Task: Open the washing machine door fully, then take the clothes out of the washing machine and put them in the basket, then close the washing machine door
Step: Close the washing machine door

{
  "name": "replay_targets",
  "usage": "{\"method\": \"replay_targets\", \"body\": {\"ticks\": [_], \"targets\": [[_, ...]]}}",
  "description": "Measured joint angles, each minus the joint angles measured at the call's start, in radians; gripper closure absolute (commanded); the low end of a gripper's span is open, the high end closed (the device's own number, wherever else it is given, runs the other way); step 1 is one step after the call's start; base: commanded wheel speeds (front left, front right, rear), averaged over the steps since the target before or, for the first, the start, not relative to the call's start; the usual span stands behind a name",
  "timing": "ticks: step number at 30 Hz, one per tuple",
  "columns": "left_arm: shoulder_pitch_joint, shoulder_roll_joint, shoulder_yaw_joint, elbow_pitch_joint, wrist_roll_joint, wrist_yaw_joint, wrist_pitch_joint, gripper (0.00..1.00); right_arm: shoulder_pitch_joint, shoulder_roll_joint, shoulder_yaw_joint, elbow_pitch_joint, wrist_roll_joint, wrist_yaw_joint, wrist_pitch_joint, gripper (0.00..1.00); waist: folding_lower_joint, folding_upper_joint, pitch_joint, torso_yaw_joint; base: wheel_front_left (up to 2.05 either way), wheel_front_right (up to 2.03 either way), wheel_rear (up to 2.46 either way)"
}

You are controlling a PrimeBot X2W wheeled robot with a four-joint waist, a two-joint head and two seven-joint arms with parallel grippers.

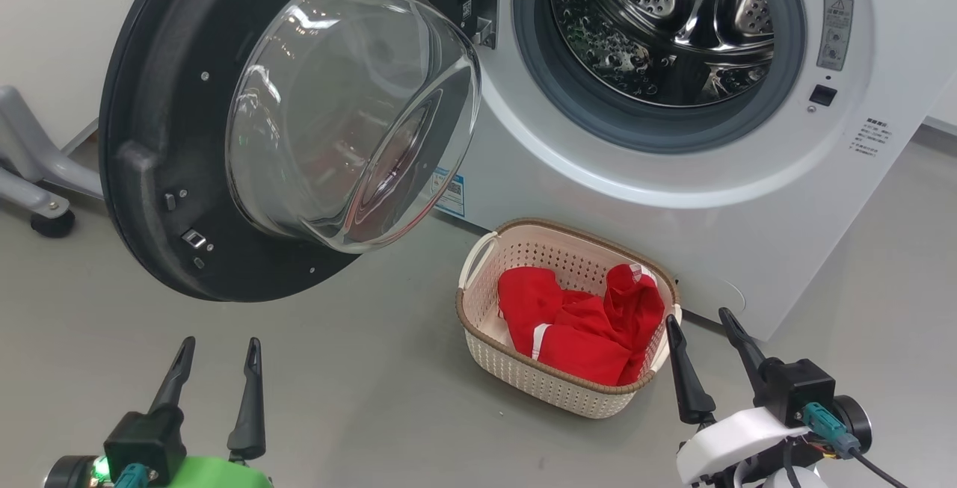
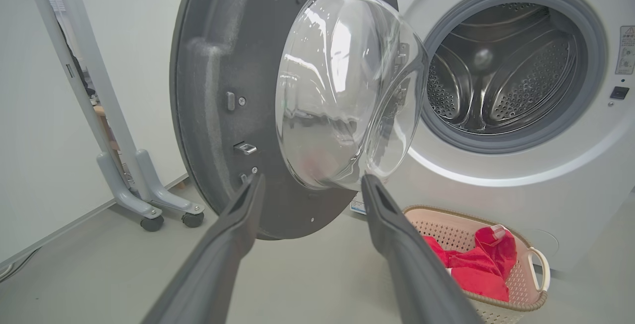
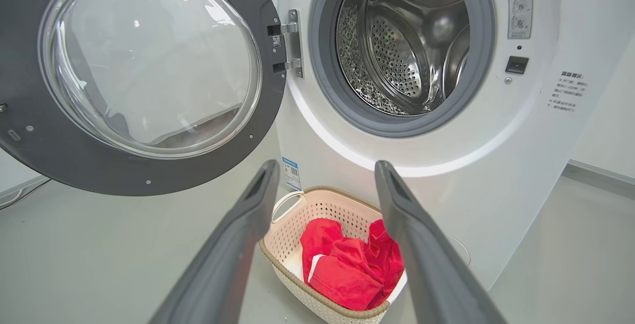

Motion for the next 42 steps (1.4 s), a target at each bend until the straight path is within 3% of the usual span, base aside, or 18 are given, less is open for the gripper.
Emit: {"method": "replay_targets", "body": {"ticks": [1,2,4,10,15,20,21,25,30,34,42], "targets": [[0.0,0.0,0.001,-0.001,-0.002,0.0,-0.001,0.06,0.0,0.0,0.001,0.0,0.0,-0.003,0.0,0.0,0.0,0.0,0.0,0.0,0.0,0.0,0.0],[0.0,-0.001,0.003,-0.002,-0.004,0.0,-0.001,0.27,0.0,0.0,0.001,0.0,0.001,-0.006,0.0,0.0,0.0,0.0,0.0,0.0,0.0,0.0,0.0],[0.0,-0.002,0.009,-0.008,-0.014,0.0,-0.008,1.0,0.0,0.0,0.002,0.0,0.001,-0.007,0.0,0.0,0.0,0.0,-0.001,0.001,0.0,0.0,0.0],[0.0,-0.04,0.043,-0.05,-0.136,-0.016,-0.037,1.0,-0.001,0.0,0.006,0.0,0.001,-0.009,0.0,0.0,0.0,0.0,0.0,0.004,0.0,0.0,0.0],[-0.008,-0.087,0.101,-0.121,-0.423,-0.077,-0.054,1.0,-0.002,0.0,0.006,0.0,0.001,-0.014,0.0,0.0,0.0,0.0,0.002,0.006,0.0,0.0,0.0],[-0.053,-0.089,0.164,-0.199,-0.73,-0.155,-0.058,1.0,-0.003,0.0,0.007,-0.002,0.001,-0.016,0.0,0.0,0.0,0.0001,0.005,0.008,0.0,0.0,0.0],[-0.053,-0.089,0.164,-0.199,-0.73,-0.155,-0.058,1.0,-0.003,0.0,0.007,-0.002,0.001,-0.016,0.0,0.0,0.0,0.0001,0.005,0.008,0.0,0.0,0.0],[-0.114,-0.088,0.226,-0.271,-0.897,-0.17,-0.058,1.0,-0.003,0.0,0.007,-0.003,0.001,-0.017,0.0,0.0,0.0,0.0,0.012,0.009,0.0,0.0,0.0],[-0.199,-0.084,0.324,-0.33,-0.992,-0.172,-0.032,1.0,-0.005,0.0,0.006,-0.004,0.001,-0.017,0.0,0.0,0.0,0.0,0.02,0.011,0.0,0.0,0.0],[-0.263,0.022,0.445,-0.3,-1.085,-0.167,0.028,1.0,-0.019,0.0,0.008,-0.009,-0.001,-0.017,0.0,0.0,0.0,0.0,0.033,0.009,0.0,0.0,0.0],[-0.329,0.164,0.59,-0.106,-1.202,-0.086,0.134,1.0,-0.033,-0.003,0.015,-0.015,-0.014,-0.017,0.0,0.0,0.0,0.0,0.061,-0.009,0.0,0.0,0.0]]}}
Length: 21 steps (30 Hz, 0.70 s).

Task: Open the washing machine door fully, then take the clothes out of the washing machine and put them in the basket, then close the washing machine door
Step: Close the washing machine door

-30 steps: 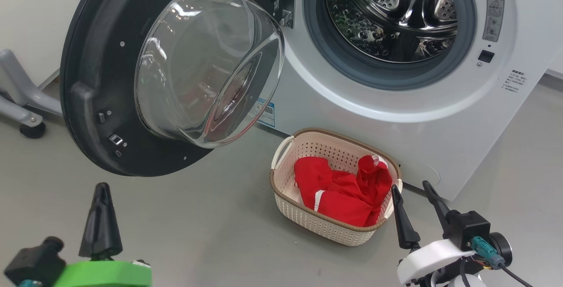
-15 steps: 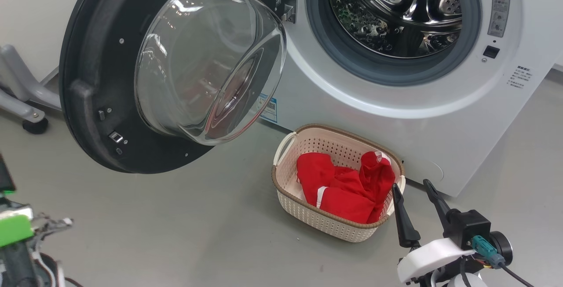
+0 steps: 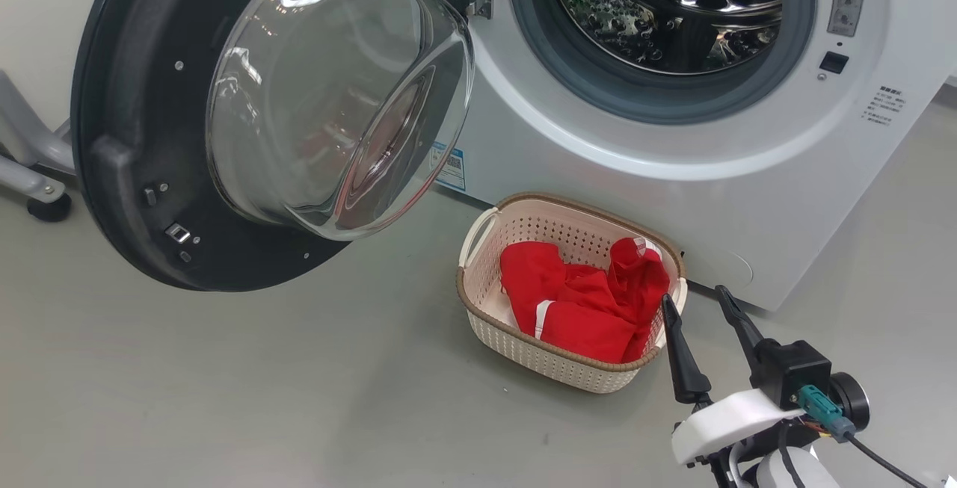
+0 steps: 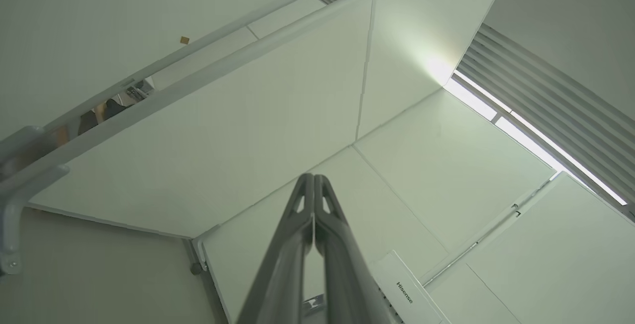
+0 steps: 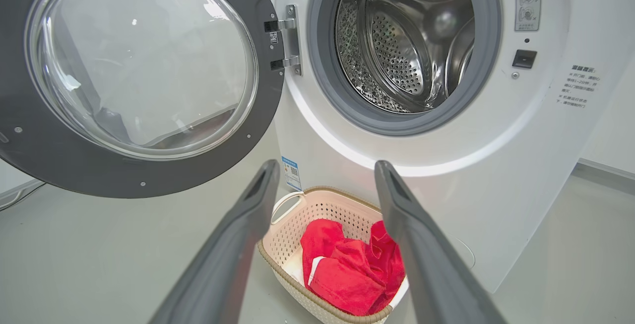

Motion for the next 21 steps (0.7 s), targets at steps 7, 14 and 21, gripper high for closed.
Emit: {"method": "replay_targets", "body": {"ticks": [7,14,21], "targets": [[-0.03,0.069,0.021,0.181,-0.079,0.067,0.108,1.0,-0.017,-0.012,0.007,-0.001,-0.008,0.002,0.0,0.0,0.0,0.0,0.029,-0.026,0.0,0.0,0.0],[-0.054,0.112,-0.006,0.286,-0.13,0.076,0.21,1.0,-0.054,-0.021,0.017,-0.008,-0.019,0.006,0.0,0.0,0.0,0.0,0.067,-0.057,0.0,0.0,0.0],[-0.091,0.114,-0.026,0.371,-0.162,0.076,0.28,1.0,-0.089,-0.028,0.021,-0.012,-0.025,0.008,0.009,0.0,0.0,0.0,0.108,-0.094,0.0,0.0,0.0]]}}
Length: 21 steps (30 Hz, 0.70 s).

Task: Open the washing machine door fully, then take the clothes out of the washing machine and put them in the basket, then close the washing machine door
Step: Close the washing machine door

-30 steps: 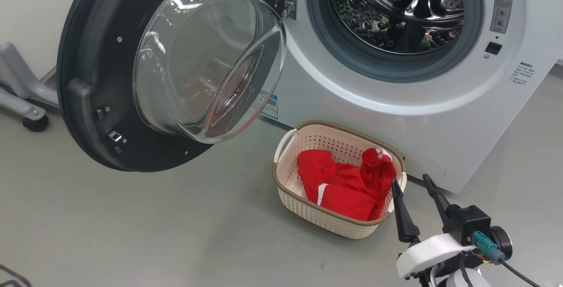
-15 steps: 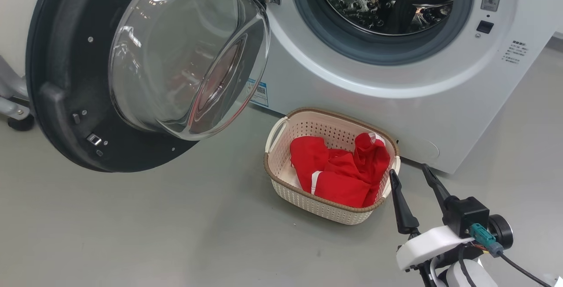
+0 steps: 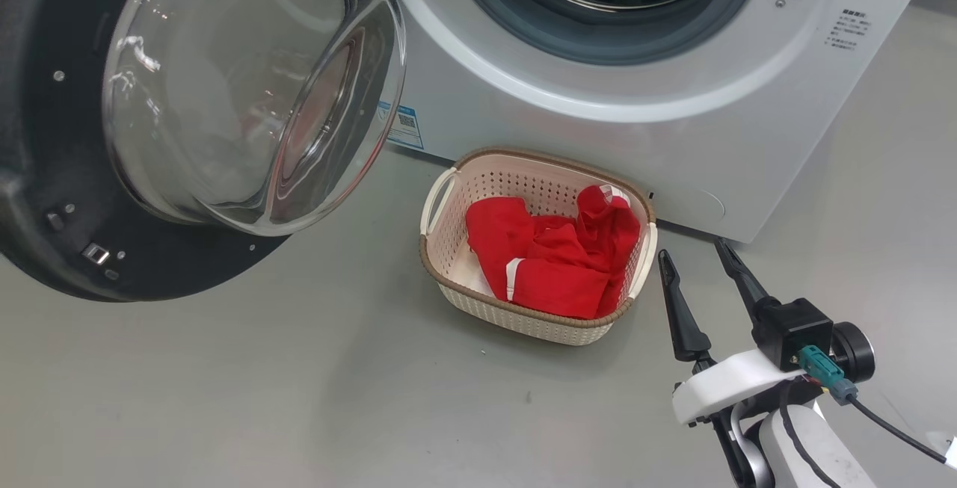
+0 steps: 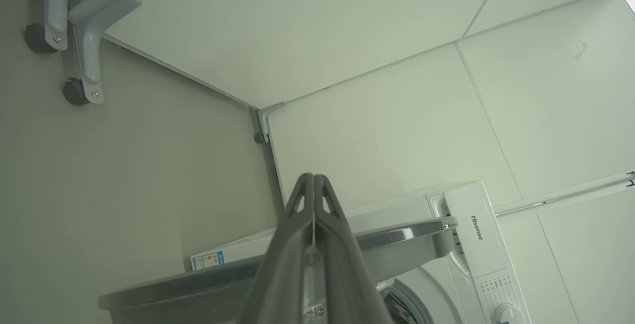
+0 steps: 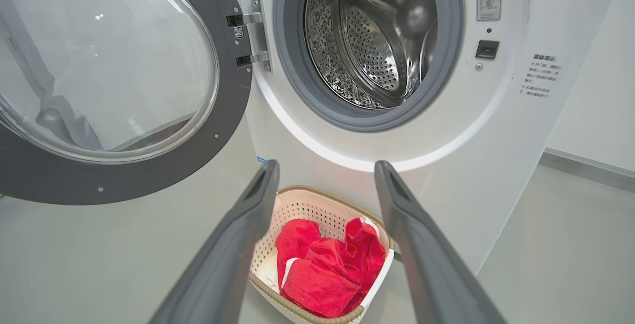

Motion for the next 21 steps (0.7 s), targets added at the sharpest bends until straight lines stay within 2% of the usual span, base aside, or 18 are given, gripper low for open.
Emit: {"method": "replay_targets", "body": {"ticks": [11,21], "targets": [[-0.039,0.002,-0.03,0.099,-0.03,-0.027,0.065,1.0,-0.023,-0.016,-0.009,-0.003,-0.007,0.002,0.0,0.0,0.0,0.0,0.059,-0.053,0.0,0.0,0.0],[-0.074,0.0,-0.064,0.152,-0.056,-0.063,0.142,1.0,-0.042,-0.022,-0.022,-0.003,-0.007,-0.001,0.0,0.0,0.0,0.0,0.089,-0.056,0.0,0.0,0.0]]}}
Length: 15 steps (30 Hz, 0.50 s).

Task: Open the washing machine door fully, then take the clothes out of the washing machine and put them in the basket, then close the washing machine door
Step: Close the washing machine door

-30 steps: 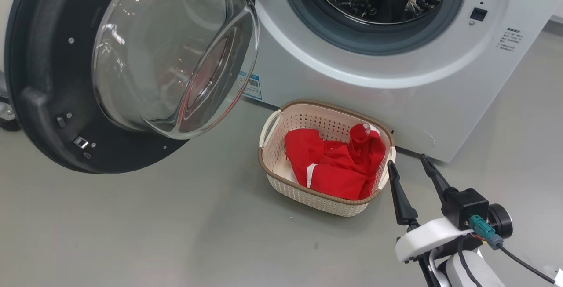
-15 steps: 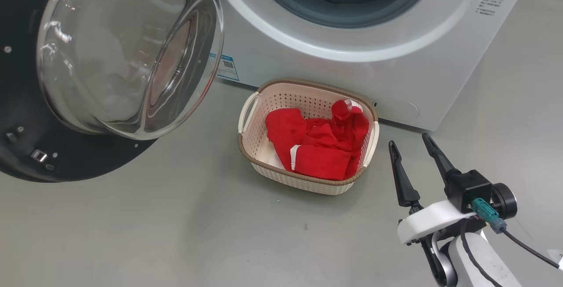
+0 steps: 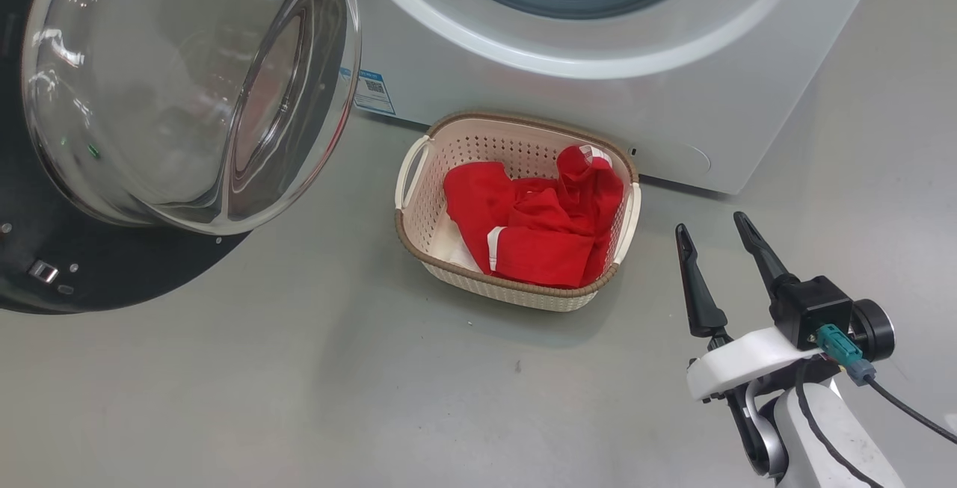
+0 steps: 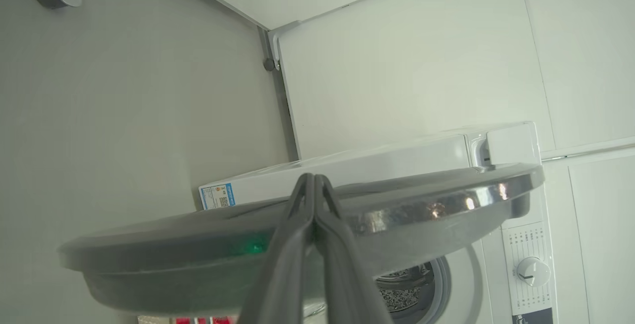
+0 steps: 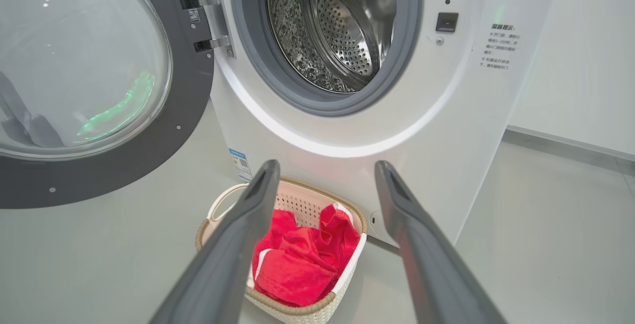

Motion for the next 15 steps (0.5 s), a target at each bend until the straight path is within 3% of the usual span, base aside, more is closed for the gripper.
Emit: {"method": "replay_targets", "body": {"ticks": [15], "targets": [[-0.002,0.005,-0.01,0.033,-0.078,-0.062,0.14,1.0,-0.021,0.001,0.007,0.011,0.0,0.001,0.0,0.0,0.0,0.0,0.003,-0.004,0.0,0.0,0.0]]}}
